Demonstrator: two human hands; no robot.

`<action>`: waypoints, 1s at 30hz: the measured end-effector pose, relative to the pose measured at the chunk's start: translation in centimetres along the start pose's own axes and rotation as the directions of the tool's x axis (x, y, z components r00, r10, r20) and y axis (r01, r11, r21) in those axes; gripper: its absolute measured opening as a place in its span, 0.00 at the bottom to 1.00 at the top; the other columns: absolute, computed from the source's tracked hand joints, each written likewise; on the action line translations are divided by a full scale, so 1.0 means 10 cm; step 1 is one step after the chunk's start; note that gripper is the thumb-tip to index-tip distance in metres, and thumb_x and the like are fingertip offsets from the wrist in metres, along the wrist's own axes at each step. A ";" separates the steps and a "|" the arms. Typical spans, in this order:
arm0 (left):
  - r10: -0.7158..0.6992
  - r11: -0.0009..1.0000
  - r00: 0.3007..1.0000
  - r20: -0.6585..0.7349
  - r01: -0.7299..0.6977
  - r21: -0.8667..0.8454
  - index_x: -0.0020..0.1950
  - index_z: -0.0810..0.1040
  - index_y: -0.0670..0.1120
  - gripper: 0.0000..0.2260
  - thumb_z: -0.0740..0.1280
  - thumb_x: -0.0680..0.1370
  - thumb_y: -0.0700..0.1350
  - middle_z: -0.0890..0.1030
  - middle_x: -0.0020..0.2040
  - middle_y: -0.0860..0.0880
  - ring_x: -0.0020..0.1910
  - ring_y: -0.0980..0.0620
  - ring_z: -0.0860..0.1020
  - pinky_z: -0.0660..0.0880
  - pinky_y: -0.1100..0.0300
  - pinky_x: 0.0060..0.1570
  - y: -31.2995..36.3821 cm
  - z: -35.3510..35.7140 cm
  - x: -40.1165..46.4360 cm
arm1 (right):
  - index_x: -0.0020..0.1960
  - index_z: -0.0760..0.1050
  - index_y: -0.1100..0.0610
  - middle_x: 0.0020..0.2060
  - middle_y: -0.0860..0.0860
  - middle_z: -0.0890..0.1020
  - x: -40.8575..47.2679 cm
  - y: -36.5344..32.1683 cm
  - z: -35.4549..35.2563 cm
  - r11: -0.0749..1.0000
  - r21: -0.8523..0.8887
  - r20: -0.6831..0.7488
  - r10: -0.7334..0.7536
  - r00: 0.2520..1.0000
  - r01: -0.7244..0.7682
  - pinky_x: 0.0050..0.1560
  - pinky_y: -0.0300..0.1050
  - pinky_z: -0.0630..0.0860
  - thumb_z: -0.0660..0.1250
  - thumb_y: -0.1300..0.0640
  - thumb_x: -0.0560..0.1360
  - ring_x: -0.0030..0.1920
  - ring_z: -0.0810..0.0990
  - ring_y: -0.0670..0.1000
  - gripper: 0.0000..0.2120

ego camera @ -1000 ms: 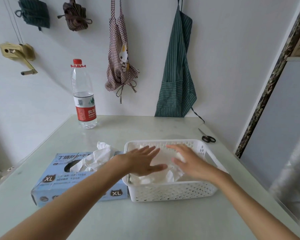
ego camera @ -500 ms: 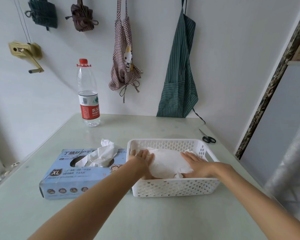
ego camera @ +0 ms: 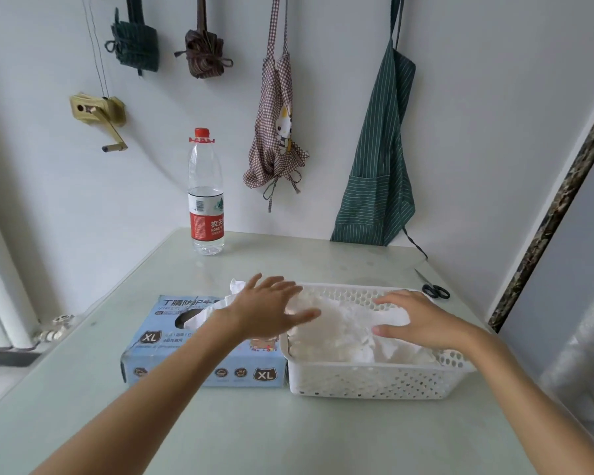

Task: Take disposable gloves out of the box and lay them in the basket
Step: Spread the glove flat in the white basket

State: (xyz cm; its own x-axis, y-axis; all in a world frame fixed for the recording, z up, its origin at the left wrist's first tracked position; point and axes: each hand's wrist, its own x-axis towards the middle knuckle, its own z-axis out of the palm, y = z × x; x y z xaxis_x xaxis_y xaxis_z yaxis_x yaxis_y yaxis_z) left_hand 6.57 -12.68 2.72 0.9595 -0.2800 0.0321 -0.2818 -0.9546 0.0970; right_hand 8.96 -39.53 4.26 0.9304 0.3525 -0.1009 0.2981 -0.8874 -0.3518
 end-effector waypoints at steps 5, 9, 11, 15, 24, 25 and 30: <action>-0.185 0.983 0.978 -0.099 0.185 -0.015 0.77 0.57 0.53 0.22 0.52 0.83 0.54 0.59 0.77 0.53 0.76 0.52 0.57 0.52 0.51 0.74 -0.78 -0.09 -0.33 | 0.65 0.71 0.45 0.65 0.42 0.70 0.16 -0.59 0.12 0.979 0.086 -0.047 -0.179 0.983 0.182 0.67 0.42 0.62 0.66 0.47 0.77 0.68 0.64 0.43 0.18; -0.266 0.963 0.961 0.071 0.269 -0.029 0.77 0.53 0.56 0.25 0.47 0.81 0.61 0.54 0.78 0.55 0.77 0.53 0.52 0.48 0.50 0.75 -1.20 0.14 -0.58 | 0.70 0.68 0.48 0.68 0.45 0.70 0.50 -1.22 0.49 0.955 0.043 -0.113 -0.286 0.951 0.292 0.67 0.44 0.62 0.60 0.49 0.80 0.70 0.64 0.46 0.18; -0.263 0.962 0.964 0.045 0.265 -0.063 0.76 0.54 0.59 0.31 0.40 0.75 0.68 0.56 0.77 0.57 0.76 0.54 0.53 0.50 0.51 0.74 -1.30 0.28 -0.66 | 0.75 0.61 0.48 0.73 0.46 0.66 0.63 -1.49 0.69 0.941 0.017 -0.121 -0.333 0.935 0.337 0.69 0.44 0.58 0.55 0.52 0.82 0.72 0.61 0.48 0.21; -0.261 0.965 0.961 -0.091 0.257 -0.055 0.74 0.59 0.62 0.52 0.24 0.58 0.77 0.61 0.75 0.59 0.74 0.55 0.59 0.56 0.55 0.71 -1.39 0.44 -0.67 | 0.77 0.55 0.45 0.77 0.44 0.56 0.80 -1.69 1.01 0.929 -0.101 -0.004 -0.358 0.934 0.356 0.76 0.52 0.45 0.54 0.49 0.82 0.76 0.51 0.47 0.24; -0.221 0.975 0.962 -0.161 0.220 -0.026 0.70 0.68 0.61 0.19 0.54 0.80 0.61 0.69 0.71 0.58 0.70 0.53 0.67 0.63 0.55 0.67 -1.35 0.35 -0.61 | 0.52 0.82 0.51 0.52 0.45 0.83 0.78 -1.66 0.62 0.930 0.054 -0.275 -0.336 0.901 0.363 0.55 0.42 0.72 0.69 0.50 0.75 0.54 0.78 0.47 0.09; -0.226 0.974 0.953 -0.200 0.217 -0.070 0.69 0.70 0.60 0.18 0.55 0.80 0.59 0.70 0.70 0.58 0.69 0.53 0.68 0.64 0.55 0.66 -1.33 0.31 -0.61 | 0.53 0.82 0.50 0.52 0.44 0.83 0.76 -1.66 0.57 0.925 0.079 -0.245 -0.343 0.907 0.371 0.56 0.44 0.73 0.68 0.51 0.75 0.55 0.79 0.47 0.09; -0.166 0.620 0.968 -0.190 -0.047 -0.783 0.67 0.73 0.48 0.18 0.55 0.81 0.53 0.78 0.61 0.49 0.49 0.57 0.80 0.75 0.67 0.46 -1.02 -0.01 -0.65 | 0.54 0.82 0.49 0.47 0.44 0.84 0.70 -1.73 0.37 0.877 0.213 -0.324 -0.354 0.878 0.432 0.55 0.44 0.75 0.67 0.53 0.77 0.49 0.80 0.43 0.08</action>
State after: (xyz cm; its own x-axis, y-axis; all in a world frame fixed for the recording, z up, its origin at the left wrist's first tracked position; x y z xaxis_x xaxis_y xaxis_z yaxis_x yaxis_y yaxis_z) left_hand 3.25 -1.15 1.61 0.9746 -0.0929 0.2036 -0.2226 -0.4986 0.8378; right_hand 9.57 -20.61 6.14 0.7802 0.5268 0.3372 0.6174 -0.5623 -0.5501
